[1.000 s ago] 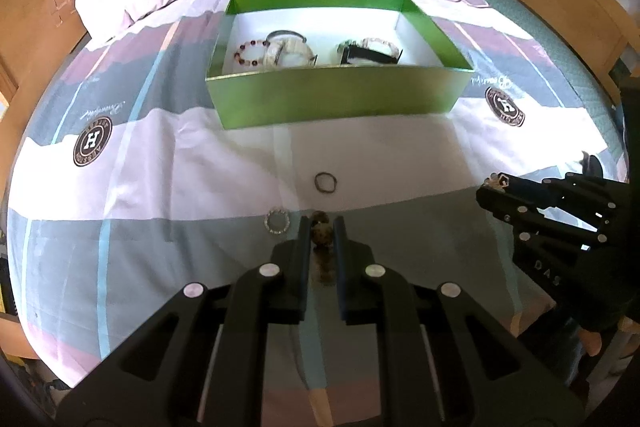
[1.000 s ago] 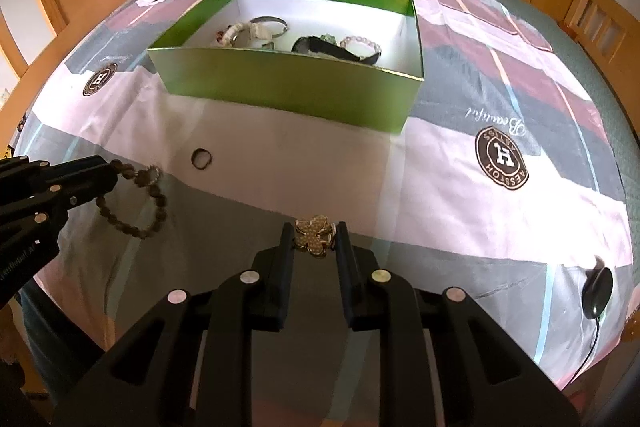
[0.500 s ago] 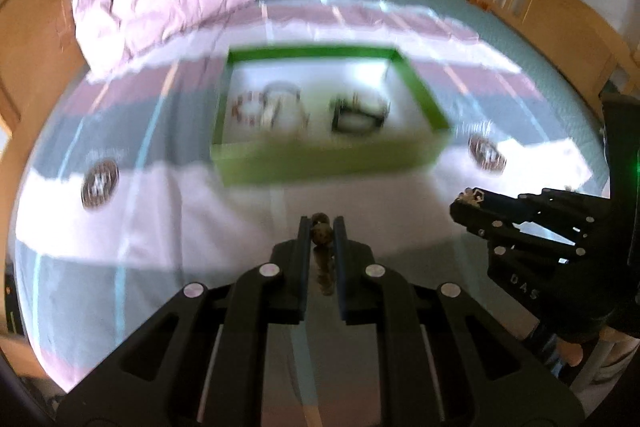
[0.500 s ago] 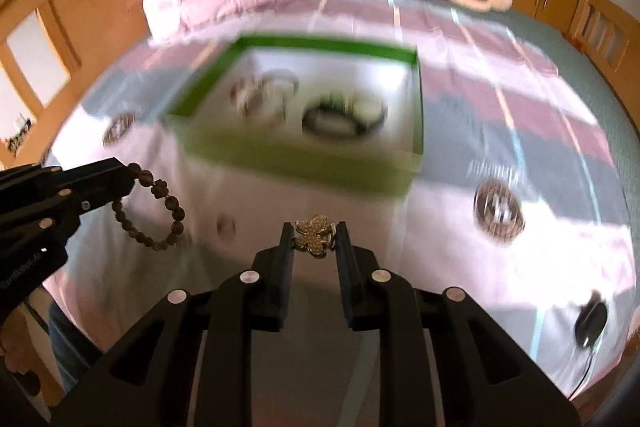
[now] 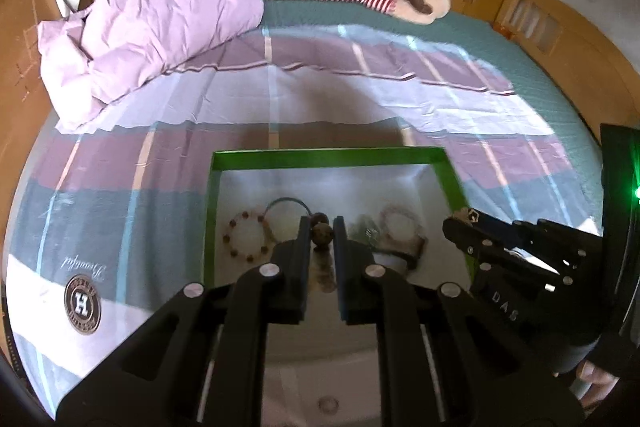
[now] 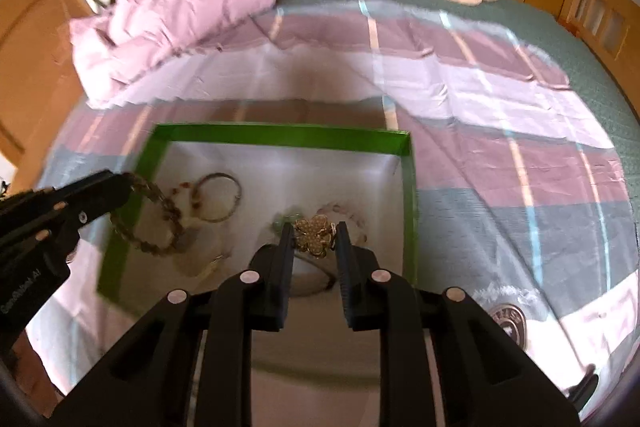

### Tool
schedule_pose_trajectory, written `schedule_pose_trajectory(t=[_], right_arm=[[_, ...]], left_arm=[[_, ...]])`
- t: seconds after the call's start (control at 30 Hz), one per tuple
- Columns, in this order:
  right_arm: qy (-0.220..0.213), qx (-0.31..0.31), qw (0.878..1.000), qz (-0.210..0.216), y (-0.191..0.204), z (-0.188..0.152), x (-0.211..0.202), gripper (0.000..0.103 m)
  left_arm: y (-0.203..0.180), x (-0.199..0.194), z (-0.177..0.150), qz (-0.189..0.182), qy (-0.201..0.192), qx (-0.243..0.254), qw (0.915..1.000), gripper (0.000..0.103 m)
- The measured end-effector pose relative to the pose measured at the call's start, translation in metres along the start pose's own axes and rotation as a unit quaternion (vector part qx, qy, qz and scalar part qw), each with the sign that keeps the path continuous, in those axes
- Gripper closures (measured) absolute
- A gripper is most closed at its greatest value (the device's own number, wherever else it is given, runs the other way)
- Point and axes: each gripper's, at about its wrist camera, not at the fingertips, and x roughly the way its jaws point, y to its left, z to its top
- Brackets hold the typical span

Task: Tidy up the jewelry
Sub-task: 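Carry the bead bracelet and gold charm over the box and open both grippers, then move the right gripper to the dark ring and close on it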

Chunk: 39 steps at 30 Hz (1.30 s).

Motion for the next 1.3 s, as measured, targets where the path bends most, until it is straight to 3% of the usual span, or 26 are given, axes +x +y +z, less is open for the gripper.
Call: schedule_pose_trajectory(t=[0.23,0.27,0.3,0.37,0.43,0.5,0.63,0.73,0.83,0.93,1.03,1.3], right_arm=[[0.052,0.005,0.998,-0.024,-0.004,0.003,0.057,0.081],[0.057,0.006,0.998,-0.025,-0.004,0.002,0.060,0.078],[0.060,0.007,0.998,-0.028,-0.005,0.000,0.063,0.068],[0.055,0.011,0.998,-0.029,-0.007,-0.002,0.059,0.059],[0.042,0.016,0.999,-0.019,-0.009,-0.005,0.046,0.058],[0.020,0.022,1.000,-0.003,-0.011,-0.010,0.022,0.058],[-0.050,-0.002,0.998,0.027,0.000,-0.052,-0.050,0.059],[-0.064,-0.032,0.996,0.052,0.016,-0.094,-0.076,0.059],[-0.044,-0.071,0.996,0.037,0.041,-0.135,-0.063,0.059],[0.000,-0.079,0.996,0.040,0.057,-0.161,-0.032,0.059],[0.013,-0.095,0.995,0.031,0.073,-0.177,-0.013,0.059],[0.032,-0.116,0.992,0.040,0.103,-0.181,0.008,0.060]], left_arm=[[0.003,0.061,0.009,0.014,0.041,-0.009,0.9990,0.091],[0.003,0.065,0.008,0.013,0.047,-0.009,0.9988,0.091],[0.001,0.070,0.006,0.011,0.055,-0.003,0.9984,0.090],[-0.002,0.071,0.002,0.020,0.056,0.013,0.9982,0.085],[-0.002,0.064,-0.003,0.023,0.049,0.015,0.9984,0.070],[0.001,0.046,-0.010,0.024,0.038,0.014,0.9989,0.064],[0.014,-0.023,-0.048,0.045,-0.020,0.016,0.9986,0.064],[0.032,-0.060,-0.096,0.063,-0.034,-0.008,0.9974,0.064],[0.044,-0.070,-0.139,0.072,-0.026,-0.026,0.9967,0.064],[0.053,-0.062,-0.181,0.071,0.001,-0.038,0.9967,0.064],[0.050,-0.048,-0.207,0.074,0.032,-0.027,0.9964,0.064],[0.043,-0.032,-0.225,0.075,0.052,-0.017,0.9956,0.064]])
